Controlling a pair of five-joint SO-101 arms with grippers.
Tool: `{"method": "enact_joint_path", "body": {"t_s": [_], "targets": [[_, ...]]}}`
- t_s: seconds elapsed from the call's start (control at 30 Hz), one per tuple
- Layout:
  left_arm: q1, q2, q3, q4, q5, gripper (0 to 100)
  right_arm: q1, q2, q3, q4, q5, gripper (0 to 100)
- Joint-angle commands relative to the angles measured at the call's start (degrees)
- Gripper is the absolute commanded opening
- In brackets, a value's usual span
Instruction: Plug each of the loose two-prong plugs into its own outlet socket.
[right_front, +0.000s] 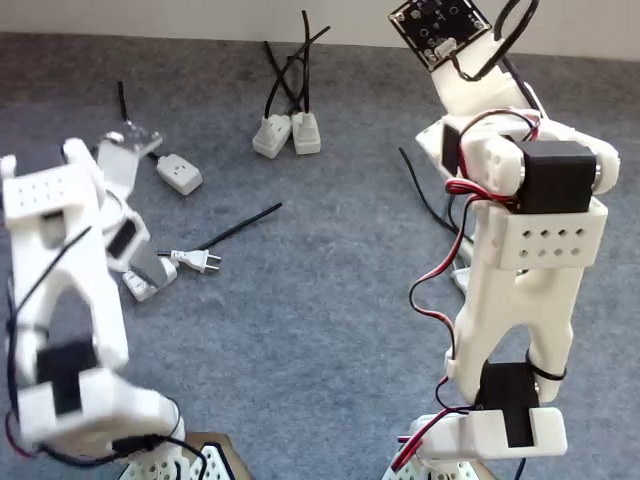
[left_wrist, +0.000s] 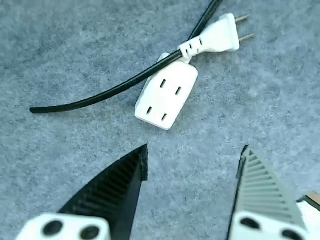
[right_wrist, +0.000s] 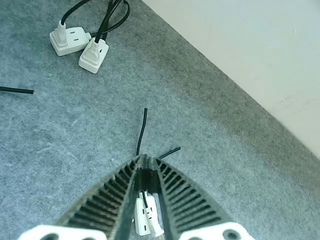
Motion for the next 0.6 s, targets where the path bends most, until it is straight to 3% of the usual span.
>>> {"method": "enact_joint_path", "body": {"t_s": [0.0,0.13,0.57], "targets": [[1.27,-14.99,21.32,-20.66,-3.6,29,0.48,-2.51,-1.19,0.4,0.7,0.9],[1.01,-17.71,32.75,-34.55,-11.08,29,0.48,-2.51,-1.19,0.31,0.7,0.9],[-5.41,2.07,25.89,-45.36,-22.86,29,0.48,-2.42,-1.19,0.22,0.7,0.9]]}}
